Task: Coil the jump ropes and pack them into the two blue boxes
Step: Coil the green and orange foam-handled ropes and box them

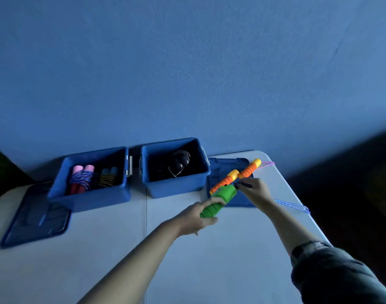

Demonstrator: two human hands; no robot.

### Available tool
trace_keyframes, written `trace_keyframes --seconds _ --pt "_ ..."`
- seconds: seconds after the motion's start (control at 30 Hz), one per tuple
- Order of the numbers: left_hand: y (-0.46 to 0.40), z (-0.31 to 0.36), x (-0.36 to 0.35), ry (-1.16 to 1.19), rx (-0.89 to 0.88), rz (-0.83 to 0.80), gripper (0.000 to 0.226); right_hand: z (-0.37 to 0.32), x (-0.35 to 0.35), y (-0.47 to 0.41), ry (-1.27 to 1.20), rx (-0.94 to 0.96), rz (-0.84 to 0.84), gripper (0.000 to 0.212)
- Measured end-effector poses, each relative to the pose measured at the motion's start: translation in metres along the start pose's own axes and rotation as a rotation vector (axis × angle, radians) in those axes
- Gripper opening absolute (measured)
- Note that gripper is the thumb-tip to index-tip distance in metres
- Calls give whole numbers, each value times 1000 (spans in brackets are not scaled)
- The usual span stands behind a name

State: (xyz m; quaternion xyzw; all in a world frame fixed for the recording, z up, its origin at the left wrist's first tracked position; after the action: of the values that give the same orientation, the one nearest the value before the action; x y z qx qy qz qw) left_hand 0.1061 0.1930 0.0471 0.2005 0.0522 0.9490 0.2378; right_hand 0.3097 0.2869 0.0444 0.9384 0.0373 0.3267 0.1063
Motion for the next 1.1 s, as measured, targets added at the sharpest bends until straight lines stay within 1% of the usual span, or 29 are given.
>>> trace_keyframes --seconds 0.03,0.1,0.2,0.27,0.33,0.4,0.47,0.53,0.6,0.67,0.73,0.83,0.87,0.93,1.0,1.1 --pt "0 4 3 115 -16 87 41 -9 -1 2 -44 3 7 19" --pt "-1 12 12 319 -27 275 40 -28 -10 9 -39 49 -14 28" --pt "0 20 30 374 -76 526 43 -53 -36 23 -27 115 -71 23" --pt "2 21 47 416 -102 736 46 -66 -53 31 -16 156 -104 22" --pt "6 20 65 493 -129 906 45 -76 -71 42 41 197 -190 20" --pt "10 16 80 566 -162 976 43 -84 -88 56 78 230 -334 20" --pt "14 16 88 728 -179 980 42 -89 -100 66 110 227 -428 21" --pt "18 11 91 823 -207 972 42 -91 -105 70 124 206 -437 23" --pt "24 4 93 815 -254 1011 42 -89 -102 70 161 209 -430 26" --pt "31 -5 95 740 -218 1082 42 -85 -98 71 249 240 -431 29" --pt "43 -18 101 576 -162 1144 41 -80 -89 74 356 278 -428 29" --pt "71 -41 118 35 -61 1177 36 -76 -66 75 462 327 -420 29" --pt "81 -52 125 -74 -11 1174 33 -76 -58 75 469 340 -424 29" --pt "99 -67 136 -192 56 1131 31 -77 -42 75 486 355 -454 26" --pt "112 -77 140 -385 28 1002 31 -83 -31 78 535 395 -475 22" --pt "121 -77 135 -693 78 634 36 -106 -17 86 548 470 -450 16"
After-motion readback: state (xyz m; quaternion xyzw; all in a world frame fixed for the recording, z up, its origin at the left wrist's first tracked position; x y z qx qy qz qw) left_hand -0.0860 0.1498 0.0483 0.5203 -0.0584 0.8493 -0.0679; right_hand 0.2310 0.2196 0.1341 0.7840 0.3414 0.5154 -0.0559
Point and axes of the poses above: each hand's wrist, its own y-axis away from the middle knuckle, its own x-axis out of the back of the hand, z = x × y, the point moved 1 cm from there along -y, towards the middle knuckle, and after that the axes turned 11 degrees about -x, right-handed, at the moved point
